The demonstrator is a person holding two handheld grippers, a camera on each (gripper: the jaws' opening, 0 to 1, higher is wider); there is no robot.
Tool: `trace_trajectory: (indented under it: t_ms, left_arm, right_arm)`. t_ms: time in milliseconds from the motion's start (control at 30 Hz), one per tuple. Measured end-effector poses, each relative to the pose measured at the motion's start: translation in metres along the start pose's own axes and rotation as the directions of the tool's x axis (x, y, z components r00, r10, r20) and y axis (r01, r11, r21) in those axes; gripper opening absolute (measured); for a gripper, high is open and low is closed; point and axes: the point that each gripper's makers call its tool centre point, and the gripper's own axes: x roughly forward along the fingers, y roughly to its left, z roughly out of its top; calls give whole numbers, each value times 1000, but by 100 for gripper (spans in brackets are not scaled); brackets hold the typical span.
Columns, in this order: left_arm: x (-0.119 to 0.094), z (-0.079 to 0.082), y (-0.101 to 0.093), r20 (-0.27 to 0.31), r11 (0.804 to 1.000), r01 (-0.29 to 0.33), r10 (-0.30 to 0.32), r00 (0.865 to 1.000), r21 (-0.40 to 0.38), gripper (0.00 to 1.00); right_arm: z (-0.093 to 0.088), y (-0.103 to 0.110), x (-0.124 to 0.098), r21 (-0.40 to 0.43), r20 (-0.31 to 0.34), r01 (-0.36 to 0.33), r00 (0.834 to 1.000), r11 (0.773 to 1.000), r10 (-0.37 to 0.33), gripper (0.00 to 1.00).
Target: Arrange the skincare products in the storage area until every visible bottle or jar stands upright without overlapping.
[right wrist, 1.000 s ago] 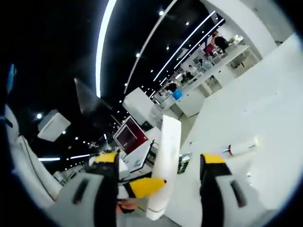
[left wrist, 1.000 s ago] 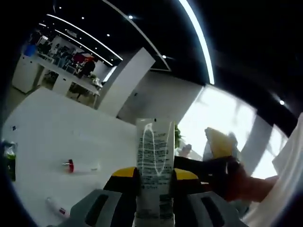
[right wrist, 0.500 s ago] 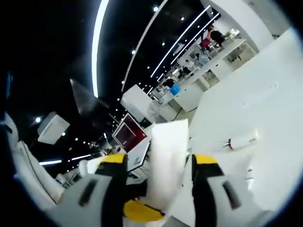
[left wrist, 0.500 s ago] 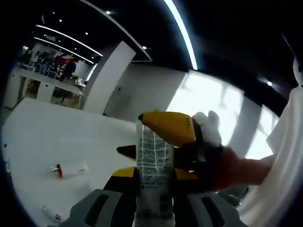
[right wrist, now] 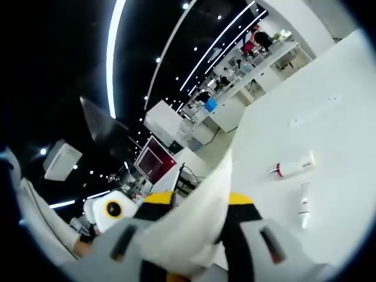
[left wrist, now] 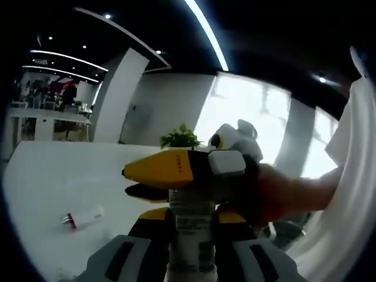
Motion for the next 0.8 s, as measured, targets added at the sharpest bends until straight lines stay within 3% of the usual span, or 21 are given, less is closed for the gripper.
trace_trajectory:
  t_ms: [133, 333, 467, 667, 800]
  left_arm:
    - [0, -2, 0, -10, 1000, -10, 11, 1000, 28, 28]
    - [0, -9, -2, -39, 991, -27, 32, 999, 128, 29]
    - [2, -13, -3, -59, 972, -38, 53, 997, 231, 29]
    - [5, -17, -6, -62, 973, -42, 57, 996, 227, 30]
    - [6, -17, -7, -60, 968, -45, 61, 996, 246, 31]
  right_arm:
    - [-2, -3, 0, 5, -3, 17, 1000, 1000, -17, 30]
    - [-8, -9, -3, 25, -31, 44, 999, 999, -43, 25]
    - [-12, -16, -6, 42, -46, 70, 997, 997, -68, 19]
    - [-13, -17, -10, 73, -37, 69, 997, 995, -66, 15]
    - [-12, -15, -12, 34, -25, 64, 998, 997, -63, 13]
